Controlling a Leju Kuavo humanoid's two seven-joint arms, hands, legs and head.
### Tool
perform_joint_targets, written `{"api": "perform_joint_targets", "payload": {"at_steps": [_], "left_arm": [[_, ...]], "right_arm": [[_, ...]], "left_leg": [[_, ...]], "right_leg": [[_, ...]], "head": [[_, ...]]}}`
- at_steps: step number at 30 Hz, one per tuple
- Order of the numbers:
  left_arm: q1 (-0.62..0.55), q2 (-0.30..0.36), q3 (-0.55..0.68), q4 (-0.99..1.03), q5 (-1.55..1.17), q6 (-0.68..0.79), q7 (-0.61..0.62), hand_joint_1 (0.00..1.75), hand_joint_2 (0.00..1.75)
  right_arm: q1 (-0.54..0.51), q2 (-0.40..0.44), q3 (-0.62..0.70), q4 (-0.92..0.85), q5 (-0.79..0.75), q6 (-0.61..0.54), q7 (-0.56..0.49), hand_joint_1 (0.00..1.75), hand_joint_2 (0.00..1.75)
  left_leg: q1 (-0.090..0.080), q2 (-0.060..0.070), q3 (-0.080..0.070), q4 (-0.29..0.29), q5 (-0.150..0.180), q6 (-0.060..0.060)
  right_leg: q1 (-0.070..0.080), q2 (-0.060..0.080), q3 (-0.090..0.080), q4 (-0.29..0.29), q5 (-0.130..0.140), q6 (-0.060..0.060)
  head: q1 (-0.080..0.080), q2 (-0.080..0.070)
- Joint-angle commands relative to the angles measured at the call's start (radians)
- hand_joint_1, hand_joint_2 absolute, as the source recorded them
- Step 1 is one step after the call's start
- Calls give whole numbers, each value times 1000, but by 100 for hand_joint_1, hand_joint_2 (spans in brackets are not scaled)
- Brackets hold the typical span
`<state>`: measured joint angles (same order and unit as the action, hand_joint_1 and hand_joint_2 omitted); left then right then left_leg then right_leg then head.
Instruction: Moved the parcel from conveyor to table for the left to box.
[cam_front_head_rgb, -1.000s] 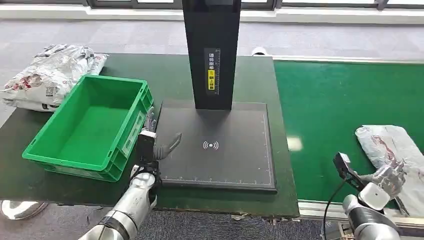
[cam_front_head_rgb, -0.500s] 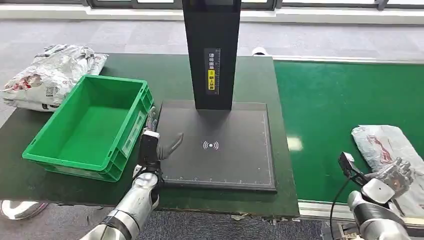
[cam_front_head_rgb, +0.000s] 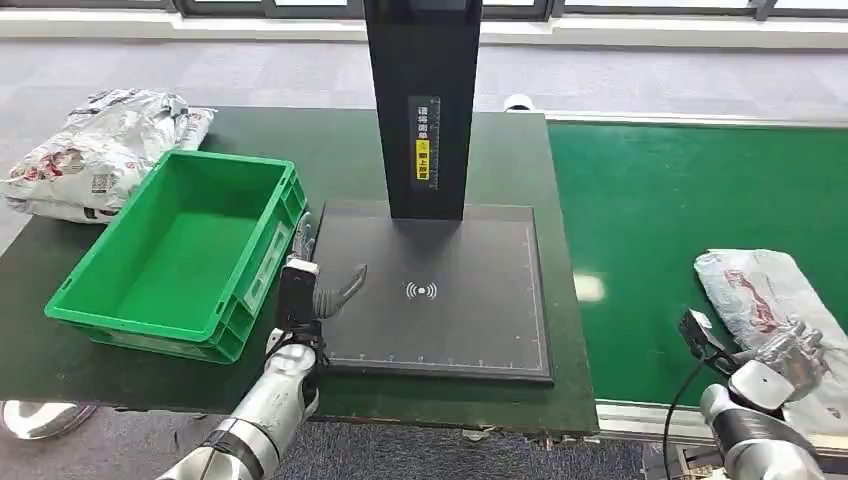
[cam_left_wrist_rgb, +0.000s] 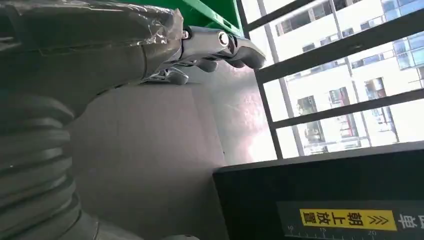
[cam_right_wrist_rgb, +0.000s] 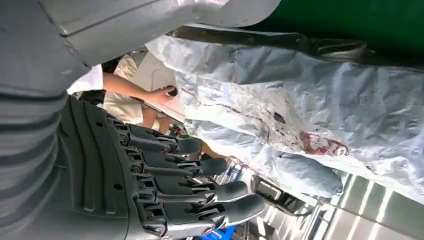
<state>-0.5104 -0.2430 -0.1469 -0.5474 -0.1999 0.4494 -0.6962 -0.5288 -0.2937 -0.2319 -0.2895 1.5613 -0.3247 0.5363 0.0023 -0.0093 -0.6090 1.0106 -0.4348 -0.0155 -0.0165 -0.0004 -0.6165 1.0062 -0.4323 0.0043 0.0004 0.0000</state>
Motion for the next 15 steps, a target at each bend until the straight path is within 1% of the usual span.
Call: {"api": "perform_joint_targets", "payload": {"at_steps": [1,6,9,10,11,12,13,14,15], "left_arm": [[-50,8,31,54,-3,9,4,0,175],[-41,17,47,44,19,-16,-2,0,175],[-42,16,46,53,16,-27,2,0,175],[-43,15,48,57,17,-25,-1,0,175],[-43,16,51,56,21,-28,-2,0,175],[-43,20,51,53,22,-34,-2,0,175],[-47,23,49,54,22,-45,-2,0,175],[-48,26,51,51,24,-45,-2,0,175],[-47,28,52,49,26,-49,-2,0,175]], "right_arm": [[4,14,88,55,9,53,45,0,175],[-1,16,108,60,3,121,86,0,175],[19,22,72,66,-16,222,104,0,175],[28,28,58,63,-27,237,99,0,175],[31,35,31,62,-49,237,86,0,175],[31,40,9,69,-68,264,75,0,175],[39,45,-17,66,-88,301,65,26,175],[56,57,-70,53,-141,301,-2,175,175],[64,61,-76,55,-145,299,-13,175,175]], "left_leg": [[1,0,2,0,-1,0],[1,3,3,-1,-1,0],[1,3,4,-1,-1,0],[1,1,3,-1,-1,0],[1,2,5,-1,-1,0],[1,1,3,-1,-1,0],[2,1,5,-2,-1,0],[2,1,3,-1,-1,0],[2,0,5,-1,-1,0]], "right_leg": [[1,0,2,-1,0,-1],[1,3,3,-1,0,-1],[2,2,4,-2,0,-1],[1,1,4,-2,0,-1],[2,1,5,-3,0,-1],[2,0,3,-2,0,-1],[2,1,5,-3,0,-1],[2,0,4,-2,0,-1],[3,0,6,-3,0,-1]], "head": [[0,0],[0,0],[0,0],[0,0],[0,0],[0,0],[0,0],[0,0],[0,0]]}}
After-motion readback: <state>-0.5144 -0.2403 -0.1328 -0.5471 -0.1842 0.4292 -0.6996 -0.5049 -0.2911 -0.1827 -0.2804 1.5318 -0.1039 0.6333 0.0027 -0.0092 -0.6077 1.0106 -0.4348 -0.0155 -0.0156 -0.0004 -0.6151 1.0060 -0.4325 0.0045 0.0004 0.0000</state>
